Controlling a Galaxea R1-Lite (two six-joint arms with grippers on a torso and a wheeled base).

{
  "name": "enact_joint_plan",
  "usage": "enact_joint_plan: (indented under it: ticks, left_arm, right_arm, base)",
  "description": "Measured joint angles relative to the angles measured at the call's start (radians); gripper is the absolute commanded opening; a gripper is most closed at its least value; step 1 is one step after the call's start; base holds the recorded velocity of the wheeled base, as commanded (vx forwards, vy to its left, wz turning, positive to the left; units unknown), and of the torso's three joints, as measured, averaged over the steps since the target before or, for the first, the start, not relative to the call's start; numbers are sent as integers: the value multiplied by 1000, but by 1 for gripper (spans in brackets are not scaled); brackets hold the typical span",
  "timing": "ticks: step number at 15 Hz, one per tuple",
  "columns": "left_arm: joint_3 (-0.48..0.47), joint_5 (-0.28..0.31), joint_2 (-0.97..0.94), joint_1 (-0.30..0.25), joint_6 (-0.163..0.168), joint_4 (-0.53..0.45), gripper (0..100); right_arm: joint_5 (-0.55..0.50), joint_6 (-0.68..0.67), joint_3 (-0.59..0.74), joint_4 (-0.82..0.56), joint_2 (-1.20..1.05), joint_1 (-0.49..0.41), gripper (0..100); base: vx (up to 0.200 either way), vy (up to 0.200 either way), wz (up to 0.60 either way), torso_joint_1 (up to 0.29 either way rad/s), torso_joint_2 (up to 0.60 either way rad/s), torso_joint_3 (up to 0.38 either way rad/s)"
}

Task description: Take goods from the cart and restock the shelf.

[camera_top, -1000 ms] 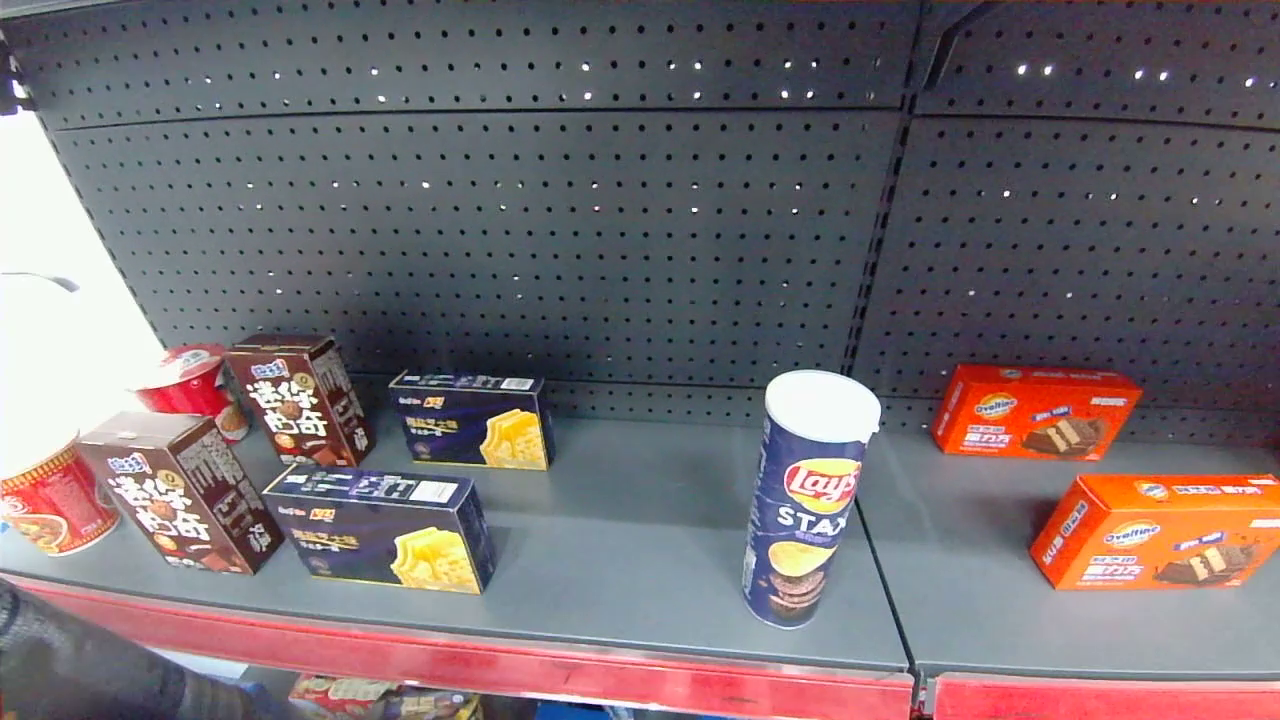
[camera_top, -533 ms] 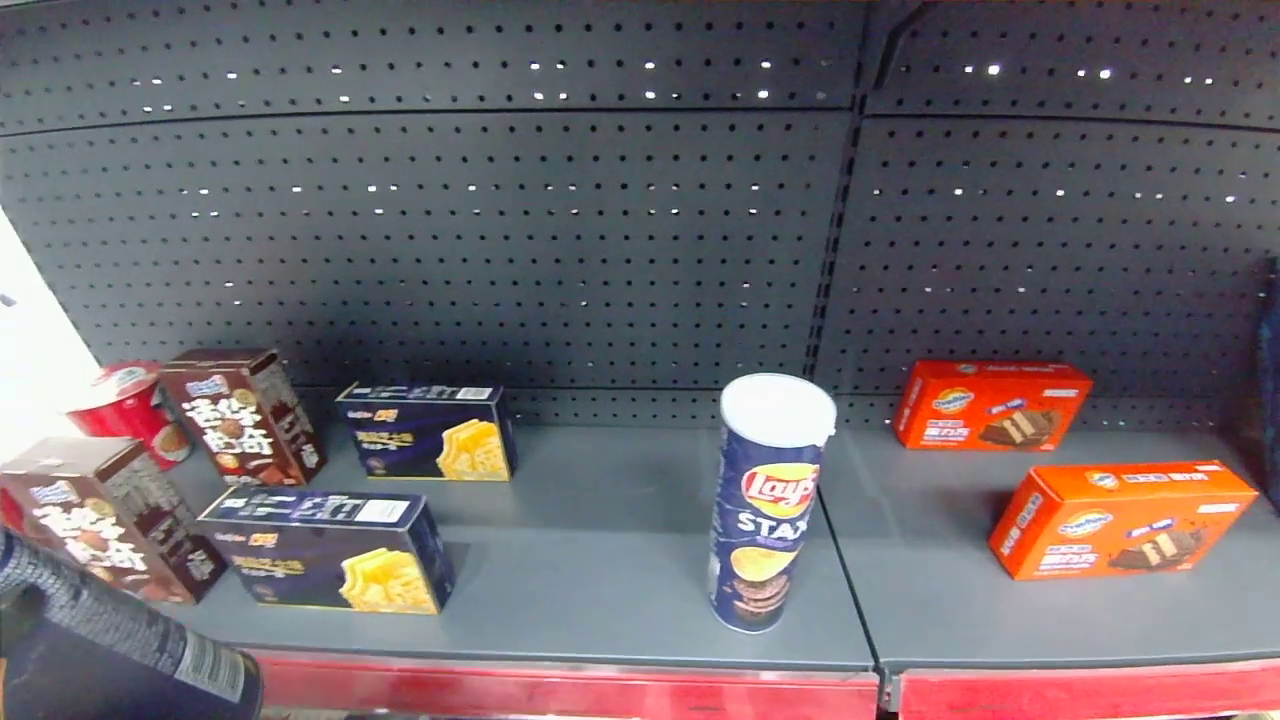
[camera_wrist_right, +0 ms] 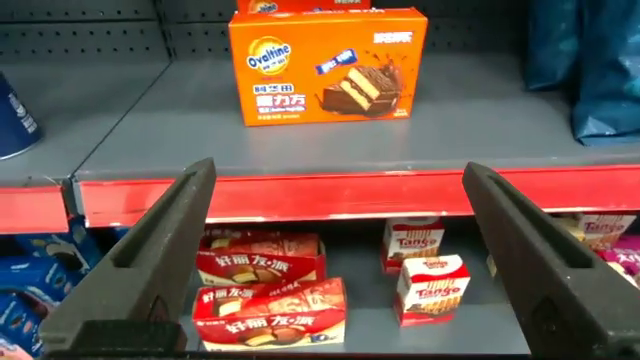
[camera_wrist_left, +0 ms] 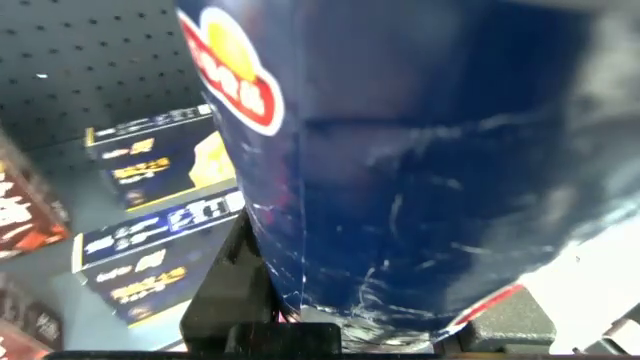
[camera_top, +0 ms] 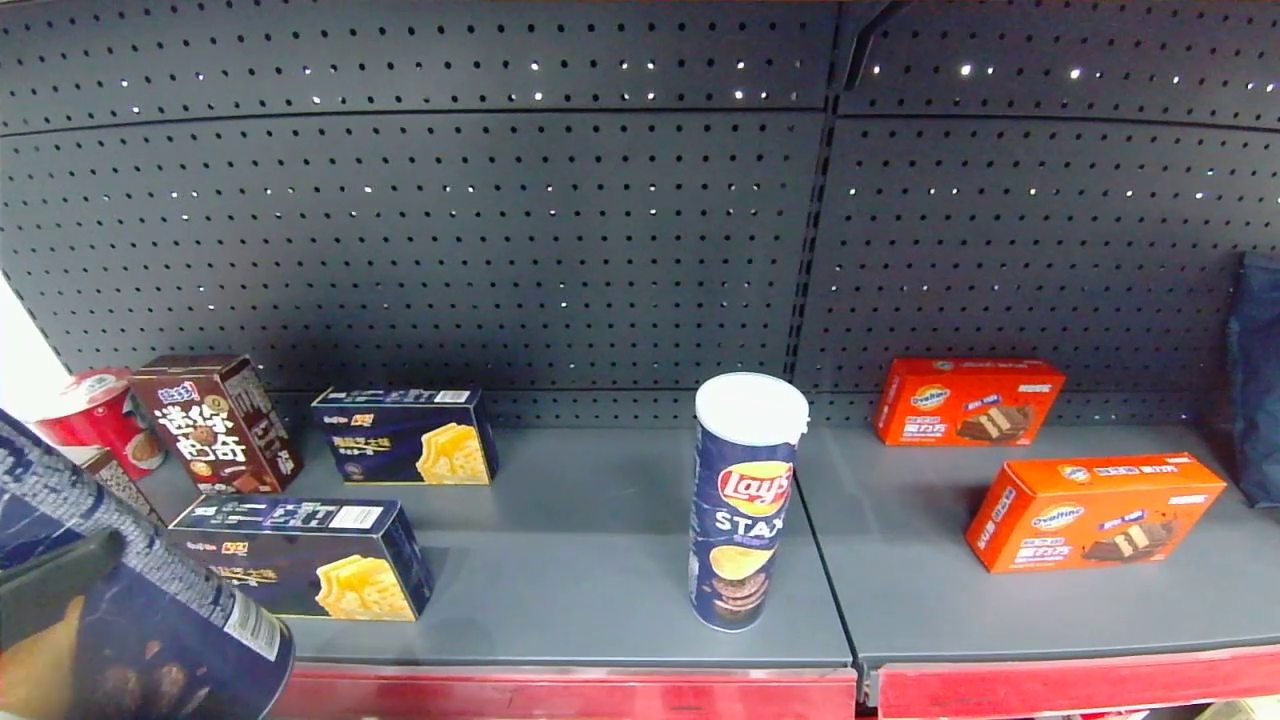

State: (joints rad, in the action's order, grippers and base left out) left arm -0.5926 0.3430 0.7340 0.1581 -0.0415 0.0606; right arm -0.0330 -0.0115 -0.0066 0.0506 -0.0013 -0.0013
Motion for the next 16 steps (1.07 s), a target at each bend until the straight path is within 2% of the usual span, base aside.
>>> enact_joint_plan:
  ticks: [3,7,10,13,16]
  left_arm:
    - [-39,11,121,23,7,38,0]
    - [-119,12,365,85,29,214,0]
    - [-229,15,525,136,31,244,0]
    - [-314,54,657,162,34,252,0]
    - [-357,73,758,184,61,284,0]
  right_arm:
    - [0,1,-1,0,0,0,100]
    - [0,67,-1,0,0,0,100]
    - [1,108,-1,0,0,0,100]
    - [-4,108,-1,1,0,0,100]
    - [-1,108,-1,1,0,0,100]
  base:
    - [0,0,0,0,0,0]
    - [0,0,0,0,0,0]
    - [0,0,0,0,0,0]
    - [0,0,0,0,0,0]
    - [0,0,0,0,0,0]
